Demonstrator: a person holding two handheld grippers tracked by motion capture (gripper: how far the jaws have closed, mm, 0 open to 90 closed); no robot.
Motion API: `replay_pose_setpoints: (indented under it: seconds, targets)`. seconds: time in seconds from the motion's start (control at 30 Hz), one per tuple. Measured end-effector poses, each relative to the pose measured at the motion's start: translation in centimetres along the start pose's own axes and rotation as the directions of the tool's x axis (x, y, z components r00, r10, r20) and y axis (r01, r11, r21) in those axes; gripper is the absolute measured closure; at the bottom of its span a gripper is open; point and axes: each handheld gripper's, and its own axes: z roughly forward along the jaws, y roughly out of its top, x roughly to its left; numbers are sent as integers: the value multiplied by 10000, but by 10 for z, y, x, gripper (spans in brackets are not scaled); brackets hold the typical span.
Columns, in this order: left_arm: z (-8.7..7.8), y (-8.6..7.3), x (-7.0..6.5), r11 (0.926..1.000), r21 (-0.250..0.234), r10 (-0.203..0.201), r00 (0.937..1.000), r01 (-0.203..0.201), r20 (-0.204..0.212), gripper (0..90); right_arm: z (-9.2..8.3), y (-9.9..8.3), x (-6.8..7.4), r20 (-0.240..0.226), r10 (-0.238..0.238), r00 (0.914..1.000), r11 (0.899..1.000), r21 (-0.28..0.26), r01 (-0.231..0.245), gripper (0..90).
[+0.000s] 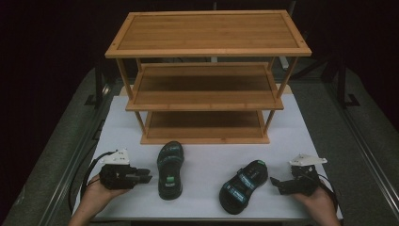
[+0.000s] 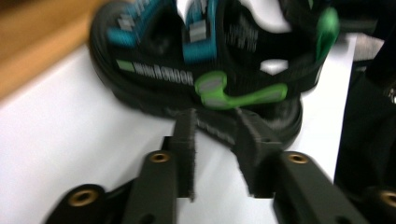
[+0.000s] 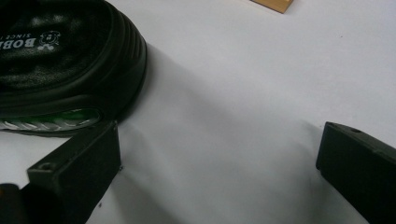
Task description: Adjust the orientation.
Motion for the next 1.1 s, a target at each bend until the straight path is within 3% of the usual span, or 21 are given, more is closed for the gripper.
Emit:
replay_pose_setpoints:
  seconds: [0.03,0.07,0.17,0.43,0.7,0.8,0.9,1.0,1.1]
  targets:
    - [-2,5,0,9999,-139,-15,10000,16,16,632,0,0,0,0,3,10000,10000,1,-3,0]
    - [-4,12,2,9999,-157,26,10000,-25,57,558,0,0,0,1,5,10000,10000,0,-5,0]
    - [-1,25,2,9997,-198,136,9998,-133,126,495,0,0,0,2,4,10000,10000,3,-4,0]
    - [21,57,5,9979,-45,652,9977,-651,201,477,0,0,0,-1,3,10000,10000,3,-3,0]
    - [48,66,9,9943,606,855,9956,-878,395,474,0,0,0,-6,5,10000,10000,-5,-5,0]
    - [57,65,11,9929,787,846,9949,-888,550,501,0,0,0,-4,2,10000,10000,1,-2,0]
    - [60,64,11,9928,758,867,9928,-930,821,584,0,0,0,-4,0,10000,10000,6,0,0]
    - [61,64,10,9903,805,1082,9921,-1131,628,663,0,0,0,-4,1,10000,10000,6,-1,0]
    - [60,64,10,9895,790,1165,9915,-1208,578,686,0,0,0,-4,-1,10000,10000,9,1,0]
